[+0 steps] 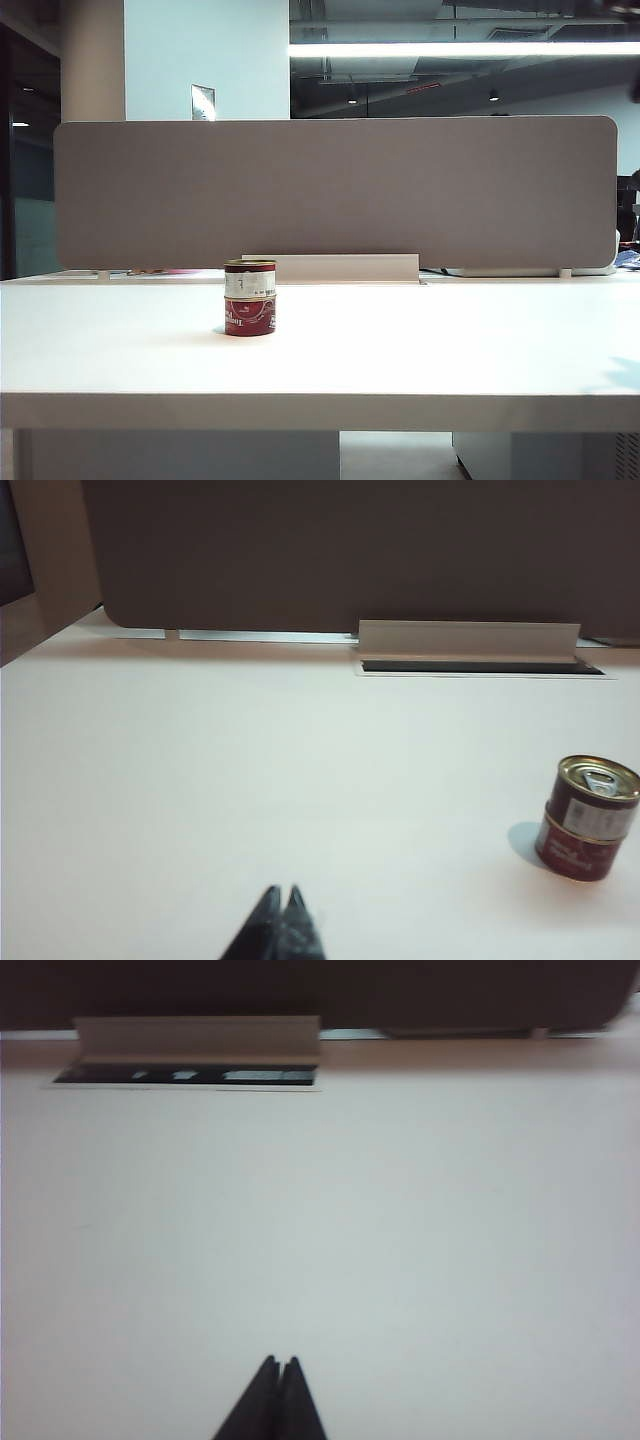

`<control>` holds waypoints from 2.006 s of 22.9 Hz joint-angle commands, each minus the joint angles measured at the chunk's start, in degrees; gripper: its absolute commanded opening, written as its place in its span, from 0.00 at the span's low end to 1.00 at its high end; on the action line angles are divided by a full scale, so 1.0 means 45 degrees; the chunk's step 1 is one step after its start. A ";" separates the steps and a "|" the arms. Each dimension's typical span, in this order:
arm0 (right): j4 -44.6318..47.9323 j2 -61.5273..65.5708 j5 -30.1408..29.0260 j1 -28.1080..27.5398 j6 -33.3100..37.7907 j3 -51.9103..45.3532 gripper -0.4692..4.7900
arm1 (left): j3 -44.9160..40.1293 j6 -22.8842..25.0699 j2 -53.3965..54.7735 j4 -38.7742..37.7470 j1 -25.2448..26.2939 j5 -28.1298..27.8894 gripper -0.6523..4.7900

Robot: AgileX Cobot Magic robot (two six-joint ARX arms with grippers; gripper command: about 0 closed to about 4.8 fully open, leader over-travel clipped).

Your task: Stack a can of tomatoes on the right onto the can of tomatoes on the left.

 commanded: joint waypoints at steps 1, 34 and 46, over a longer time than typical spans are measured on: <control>0.0418 -0.1273 0.0811 -0.0019 0.0767 -0.1030 0.08 | 0.0039 0.0044 0.0015 0.0165 0.0010 0.0063 0.11; -0.1501 -0.8820 -0.2550 -0.3332 0.0010 -0.5935 0.08 | 0.0039 0.0044 0.0015 0.0165 0.0010 0.0063 0.11; -0.0879 -0.8820 -0.3147 -0.3439 -0.0359 -0.5955 0.08 | 0.0039 0.0044 0.0015 0.0160 0.0010 0.0053 0.11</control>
